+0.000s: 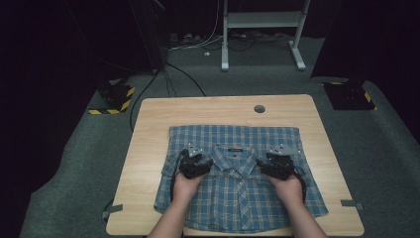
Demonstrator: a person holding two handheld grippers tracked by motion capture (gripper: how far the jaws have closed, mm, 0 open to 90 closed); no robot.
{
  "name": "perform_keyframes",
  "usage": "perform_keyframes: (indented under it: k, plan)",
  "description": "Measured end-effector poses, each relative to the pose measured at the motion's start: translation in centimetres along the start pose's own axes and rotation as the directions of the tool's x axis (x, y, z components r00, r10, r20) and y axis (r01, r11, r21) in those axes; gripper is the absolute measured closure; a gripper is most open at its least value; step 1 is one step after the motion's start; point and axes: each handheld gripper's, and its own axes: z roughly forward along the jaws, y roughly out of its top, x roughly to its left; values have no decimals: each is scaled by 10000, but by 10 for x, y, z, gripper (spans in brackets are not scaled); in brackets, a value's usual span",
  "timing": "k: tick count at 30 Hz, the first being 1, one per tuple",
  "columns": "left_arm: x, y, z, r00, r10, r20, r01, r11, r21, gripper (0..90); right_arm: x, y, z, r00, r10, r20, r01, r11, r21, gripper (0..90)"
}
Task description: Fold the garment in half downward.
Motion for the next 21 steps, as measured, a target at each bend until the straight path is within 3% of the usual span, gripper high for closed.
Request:
perform_keyframes:
  k: [6,12,18,21]
  plan:
    - [0,-3,0,9994,295,-191,-297,9995,-89,554,3,-3,10,10000,-66,-33,67,9993,379,472]
    - [-2,-5,0,9972,493,-555,-504,9986,-172,623,3,-6,15,10000,14,12,-14,9990,449,546]
    - [-4,-2,-2,9949,685,-745,-687,9976,-4,745,8,-4,15,9993,-366,-25,367,9970,685,767]
    - [-3,-2,-3,9961,575,-669,-575,9983,20,824,8,-4,14,9988,-485,-105,491,9963,704,830]
